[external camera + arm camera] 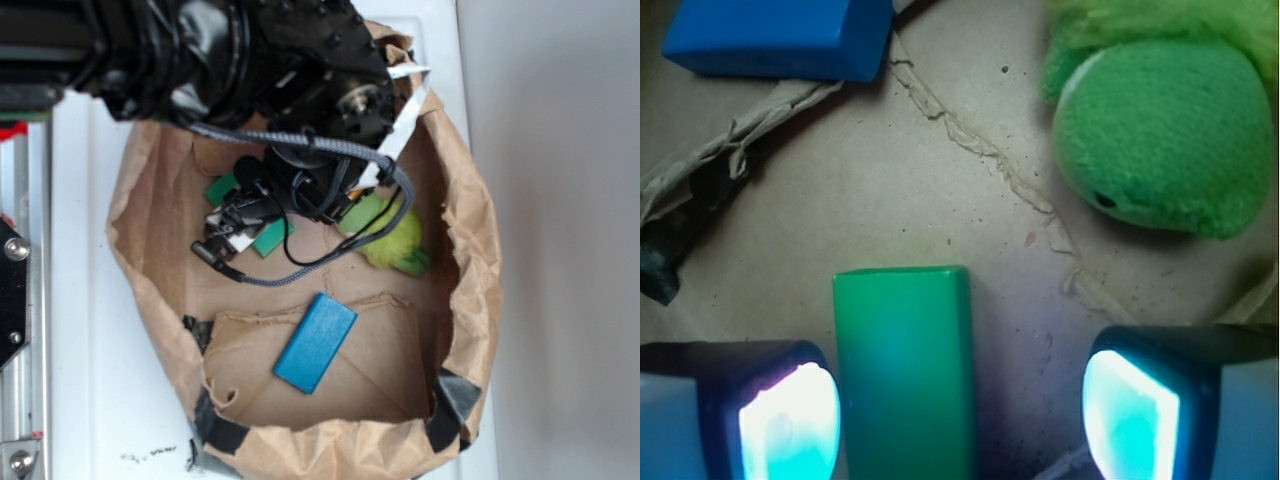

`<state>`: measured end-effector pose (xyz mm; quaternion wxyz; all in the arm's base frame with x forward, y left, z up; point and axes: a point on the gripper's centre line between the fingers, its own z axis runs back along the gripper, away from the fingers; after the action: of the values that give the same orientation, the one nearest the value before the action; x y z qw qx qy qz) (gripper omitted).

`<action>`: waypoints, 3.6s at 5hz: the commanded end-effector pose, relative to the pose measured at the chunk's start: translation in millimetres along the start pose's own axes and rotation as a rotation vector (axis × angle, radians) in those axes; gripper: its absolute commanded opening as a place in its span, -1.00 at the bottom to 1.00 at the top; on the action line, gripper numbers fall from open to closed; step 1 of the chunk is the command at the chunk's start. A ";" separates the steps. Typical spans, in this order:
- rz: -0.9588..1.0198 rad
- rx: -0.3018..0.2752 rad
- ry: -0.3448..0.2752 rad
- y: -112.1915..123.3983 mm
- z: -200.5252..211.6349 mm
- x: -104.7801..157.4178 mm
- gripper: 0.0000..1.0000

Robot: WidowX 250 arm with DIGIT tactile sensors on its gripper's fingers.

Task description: Grab the green block.

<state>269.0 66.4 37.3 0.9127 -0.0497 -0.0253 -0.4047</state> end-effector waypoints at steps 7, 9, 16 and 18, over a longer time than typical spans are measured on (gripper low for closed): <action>-0.077 -0.092 0.048 -36.1 -21.0 -6.6 1.00; -0.107 -0.111 0.022 -48.7 -8.0 -11.4 1.00; -0.119 -0.030 0.032 -43.6 -25.2 3.7 1.00; -0.100 -0.008 -0.013 -33.2 -27.7 14.6 1.00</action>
<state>247.2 30.9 17.8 0.8951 -0.0666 -0.0225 -0.4402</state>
